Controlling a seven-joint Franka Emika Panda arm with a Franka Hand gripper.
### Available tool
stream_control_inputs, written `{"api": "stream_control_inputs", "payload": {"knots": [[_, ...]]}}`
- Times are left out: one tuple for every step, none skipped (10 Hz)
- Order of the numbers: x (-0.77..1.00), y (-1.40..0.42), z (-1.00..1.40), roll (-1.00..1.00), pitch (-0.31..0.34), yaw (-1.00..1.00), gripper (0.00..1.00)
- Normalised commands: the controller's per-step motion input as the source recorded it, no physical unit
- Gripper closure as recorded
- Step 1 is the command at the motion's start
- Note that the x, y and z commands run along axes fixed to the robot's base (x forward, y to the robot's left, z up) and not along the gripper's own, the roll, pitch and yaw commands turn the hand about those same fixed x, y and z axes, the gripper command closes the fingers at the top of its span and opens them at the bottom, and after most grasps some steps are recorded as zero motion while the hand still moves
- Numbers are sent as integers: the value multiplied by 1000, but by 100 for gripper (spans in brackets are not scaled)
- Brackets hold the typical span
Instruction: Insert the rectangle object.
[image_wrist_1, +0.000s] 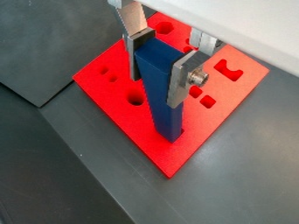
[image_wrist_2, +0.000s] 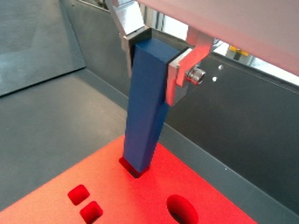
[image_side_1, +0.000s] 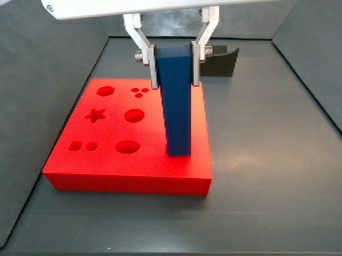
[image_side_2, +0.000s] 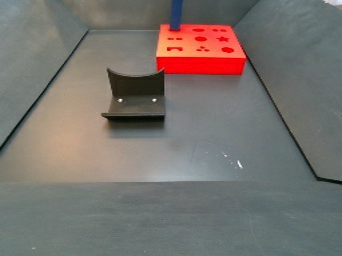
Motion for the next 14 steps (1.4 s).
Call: {"api": "stream_control_inputs", "payload": {"knots": [[14,49,-14,20,9,34,100],[14,69,0,0,17,0,100],[0,114,0,0,0,0,100],[11,40,0,0,16,0,100],[0,0,0,53,1,3,100],[66,63,-149,93,9,229,100],[0,31,-223,91,0,266,100],[0,9,-240,87,0,246,100],[0,3,-266,130,0,334,100],[0,0,-480,263,0,309,100],[146,-103,-777,203,64,211,100],[206,-154,-949,107,84,120,100],[237,-120,-966,91,91,51,100],[269,-129,-980,24,124,0,100]]}}
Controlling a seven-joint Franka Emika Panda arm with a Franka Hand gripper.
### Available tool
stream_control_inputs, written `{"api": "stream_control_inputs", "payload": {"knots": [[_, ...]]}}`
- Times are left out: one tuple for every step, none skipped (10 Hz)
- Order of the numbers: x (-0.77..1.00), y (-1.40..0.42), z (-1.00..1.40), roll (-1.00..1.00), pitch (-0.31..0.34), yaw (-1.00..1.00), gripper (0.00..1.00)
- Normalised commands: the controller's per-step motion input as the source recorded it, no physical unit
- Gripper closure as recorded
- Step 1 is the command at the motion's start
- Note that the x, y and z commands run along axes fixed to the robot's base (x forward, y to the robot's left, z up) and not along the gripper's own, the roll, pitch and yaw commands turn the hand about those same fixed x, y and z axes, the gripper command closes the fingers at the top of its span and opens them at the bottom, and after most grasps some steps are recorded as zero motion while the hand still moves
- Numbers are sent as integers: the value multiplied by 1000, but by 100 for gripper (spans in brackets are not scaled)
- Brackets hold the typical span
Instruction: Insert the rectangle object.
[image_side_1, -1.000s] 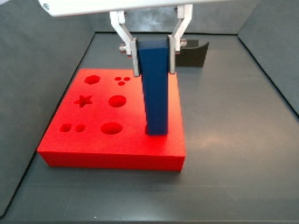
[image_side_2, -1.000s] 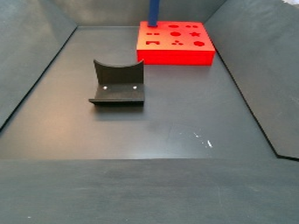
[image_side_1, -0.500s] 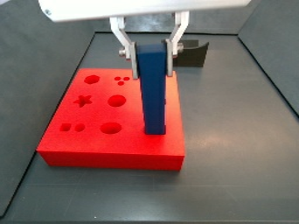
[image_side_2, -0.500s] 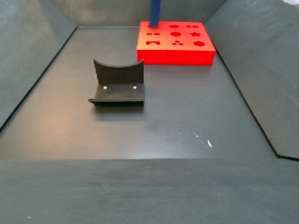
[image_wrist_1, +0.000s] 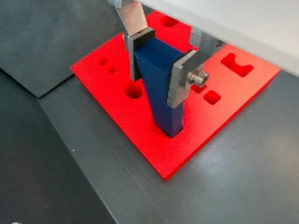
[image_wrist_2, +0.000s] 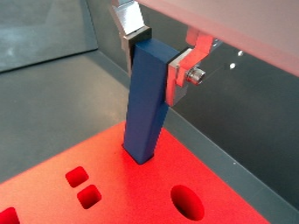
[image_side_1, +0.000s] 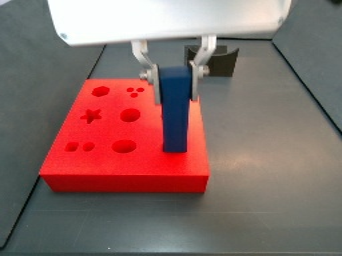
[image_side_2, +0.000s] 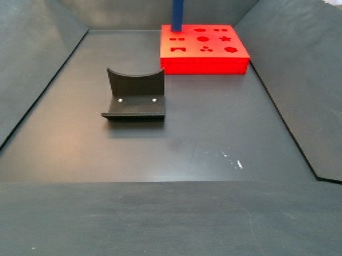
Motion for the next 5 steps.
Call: {"api": "stream_control_inputs", "payload": {"knots": [[266,-77,-937,0,154,-66,100],[260,-46,-900,0,171,-114,100],[243,0,-863,0,184,-214,100],[229,0,-843,0,191,-237,100],[240,0,-849,0,189,-220,100]]}}
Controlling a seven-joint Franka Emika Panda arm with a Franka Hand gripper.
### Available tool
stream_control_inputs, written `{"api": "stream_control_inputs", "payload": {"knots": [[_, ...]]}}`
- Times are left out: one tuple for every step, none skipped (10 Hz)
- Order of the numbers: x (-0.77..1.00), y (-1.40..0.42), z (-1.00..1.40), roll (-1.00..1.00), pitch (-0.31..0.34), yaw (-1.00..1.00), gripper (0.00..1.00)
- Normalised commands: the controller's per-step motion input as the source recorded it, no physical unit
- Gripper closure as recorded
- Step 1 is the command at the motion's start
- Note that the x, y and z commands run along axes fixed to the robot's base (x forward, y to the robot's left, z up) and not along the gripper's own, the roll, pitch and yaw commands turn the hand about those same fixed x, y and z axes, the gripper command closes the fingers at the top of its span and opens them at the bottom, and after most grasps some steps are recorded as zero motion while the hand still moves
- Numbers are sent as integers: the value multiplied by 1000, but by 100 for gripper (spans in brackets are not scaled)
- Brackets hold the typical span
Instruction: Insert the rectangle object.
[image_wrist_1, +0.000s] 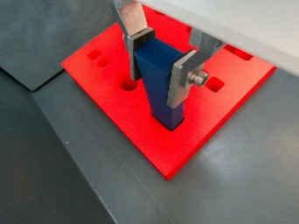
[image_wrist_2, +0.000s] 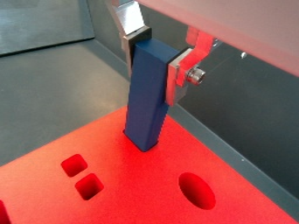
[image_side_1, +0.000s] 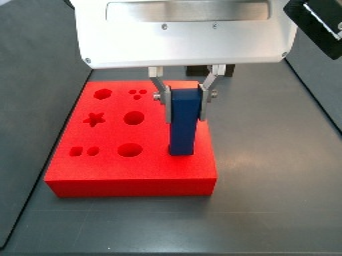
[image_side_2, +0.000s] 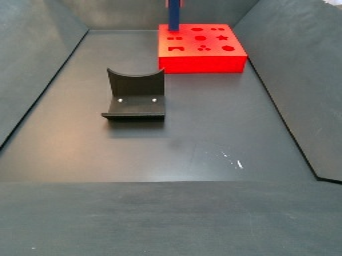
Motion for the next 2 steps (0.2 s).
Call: {"api": "stream_control_inputs", "payload": {"knots": [[0,46,-297,-129,0,0,100],[0,0,0,0,0,0,100]]}}
